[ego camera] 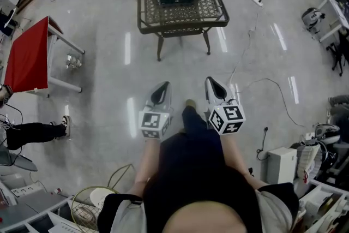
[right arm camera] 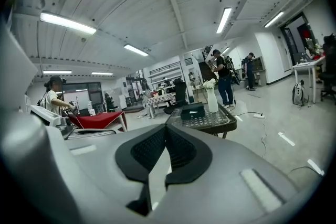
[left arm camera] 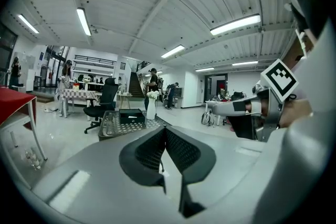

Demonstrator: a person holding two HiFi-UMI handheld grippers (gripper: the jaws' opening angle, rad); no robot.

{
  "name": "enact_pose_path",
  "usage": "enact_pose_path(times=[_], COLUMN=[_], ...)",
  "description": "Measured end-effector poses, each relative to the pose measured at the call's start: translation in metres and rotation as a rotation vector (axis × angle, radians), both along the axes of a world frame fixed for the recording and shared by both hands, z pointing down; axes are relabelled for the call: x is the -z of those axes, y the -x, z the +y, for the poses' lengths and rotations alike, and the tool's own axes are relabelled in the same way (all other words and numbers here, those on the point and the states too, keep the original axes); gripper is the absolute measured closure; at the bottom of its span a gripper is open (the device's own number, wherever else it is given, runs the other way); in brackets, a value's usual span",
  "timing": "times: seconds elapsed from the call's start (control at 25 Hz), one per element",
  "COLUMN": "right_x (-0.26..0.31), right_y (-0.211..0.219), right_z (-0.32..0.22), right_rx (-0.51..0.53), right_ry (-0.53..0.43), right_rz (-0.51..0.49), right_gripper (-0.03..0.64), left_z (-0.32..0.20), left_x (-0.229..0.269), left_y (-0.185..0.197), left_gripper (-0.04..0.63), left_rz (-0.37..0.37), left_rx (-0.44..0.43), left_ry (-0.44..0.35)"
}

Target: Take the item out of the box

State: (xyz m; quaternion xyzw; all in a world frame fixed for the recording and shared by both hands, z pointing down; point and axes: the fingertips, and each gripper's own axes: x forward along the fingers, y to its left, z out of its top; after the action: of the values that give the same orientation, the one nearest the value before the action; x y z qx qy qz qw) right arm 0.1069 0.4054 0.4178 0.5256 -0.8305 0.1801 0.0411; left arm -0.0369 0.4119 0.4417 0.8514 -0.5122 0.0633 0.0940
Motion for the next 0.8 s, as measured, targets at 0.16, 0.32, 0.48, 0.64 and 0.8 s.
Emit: enact_pose_path(times=[0.16, 0.32, 0.48, 0.64, 0.8], right_x=[0.000, -0.003, -0.005, -0.010, -0.015], right_y=[0.000, -0.002, -0.006, -0.010, -0.010], right_z=[-0.013, -0.029, -0.048, -0.068, -0.089], right_rx=[0.003, 0.006, 0.005, 0.006, 0.019], right_ry=[0.008, 0.020, 0.032, 0.050, 0.061], right_rz=[0.004, 0.003, 0.004, 0.011, 0.011], right_gripper=[0.616, 0.617, 0.616, 0.617, 0.617], left_z=[-0.015, -0.033, -0.052, -0.071, -0.092], left_x=[0.000, 0.001, -0.001, -0.004, -0.005], left_y=[0.002, -0.001, -0.006, -0.008, -0.007], left_gripper=[0.588, 0.588, 0.588, 0.588, 0.588], left_rz=[0.006, 0.009, 0.012, 0.013, 0.013], left_rx=[0.004, 0.002, -0.003, 0.005, 0.015], left_ry=[0.010, 0.012, 0.016, 0.024, 0.025])
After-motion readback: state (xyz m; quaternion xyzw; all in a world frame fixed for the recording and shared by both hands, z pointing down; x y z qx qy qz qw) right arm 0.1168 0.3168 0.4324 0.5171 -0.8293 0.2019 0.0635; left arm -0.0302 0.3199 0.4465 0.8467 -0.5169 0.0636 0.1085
